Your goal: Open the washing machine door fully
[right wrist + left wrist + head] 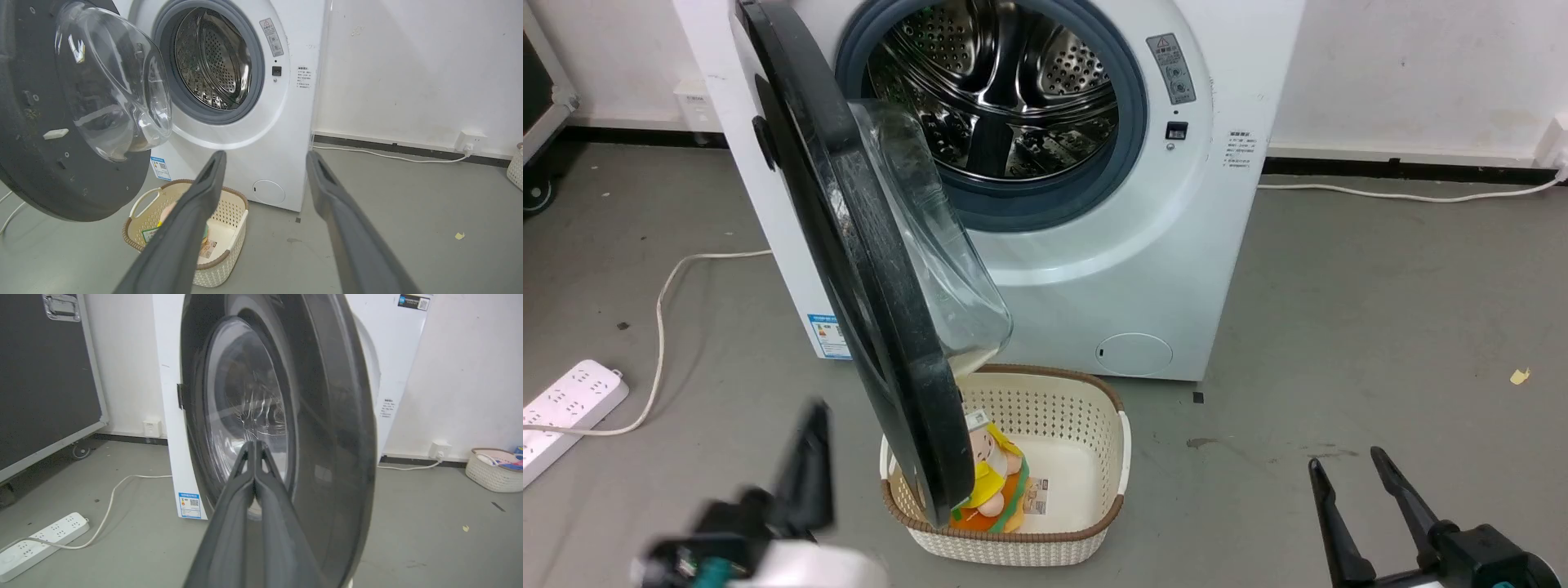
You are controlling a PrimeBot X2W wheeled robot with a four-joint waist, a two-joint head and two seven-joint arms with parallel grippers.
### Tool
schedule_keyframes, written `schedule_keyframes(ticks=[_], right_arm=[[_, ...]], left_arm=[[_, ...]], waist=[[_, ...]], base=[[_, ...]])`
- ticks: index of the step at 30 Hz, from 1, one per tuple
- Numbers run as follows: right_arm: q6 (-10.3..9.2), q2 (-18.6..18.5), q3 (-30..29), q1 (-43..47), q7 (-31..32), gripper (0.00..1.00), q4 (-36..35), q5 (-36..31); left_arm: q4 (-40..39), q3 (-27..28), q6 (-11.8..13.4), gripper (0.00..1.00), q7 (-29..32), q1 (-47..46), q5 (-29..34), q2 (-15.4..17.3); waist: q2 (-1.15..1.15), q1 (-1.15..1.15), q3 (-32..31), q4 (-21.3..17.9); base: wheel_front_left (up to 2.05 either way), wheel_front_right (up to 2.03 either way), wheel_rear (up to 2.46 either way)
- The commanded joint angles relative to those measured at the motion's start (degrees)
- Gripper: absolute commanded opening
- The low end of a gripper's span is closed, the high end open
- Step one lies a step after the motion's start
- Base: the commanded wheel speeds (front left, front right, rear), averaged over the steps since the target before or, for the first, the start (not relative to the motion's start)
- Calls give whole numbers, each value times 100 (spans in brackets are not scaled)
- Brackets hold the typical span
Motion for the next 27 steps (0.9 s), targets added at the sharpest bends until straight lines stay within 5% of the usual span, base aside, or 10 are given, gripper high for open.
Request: schedule_keyframes(ticks=[1, 7, 14, 27], right_arm=[[5, 34, -11, -59, -26, 100, -25, 32], [5, 34, 14, -66, -26, 100, 0, 47], [5, 34, 79, -88, -26, 100, 33, 99], [5, 34, 123, -194, -26, 100, 94, 241]], left_arm=[[-174, 99, 6, 0, -33, -156, -41, 13], [-1577, 239, 152, 0, -33, -725, -193, 12], [-2181, -126, 154, 0, -33, -1193, 26, 12], [-593, -1783, 179, 0, 891, -912, -320, 12]], waist=[[0, 0, 1, 3], [0, 0, 3, -19], [0, 0, 47, -97], [0, 0, 203, -323]], base=[[0, 0, 0], [0, 0, 0], [0, 0, 0], [0, 0, 0]])
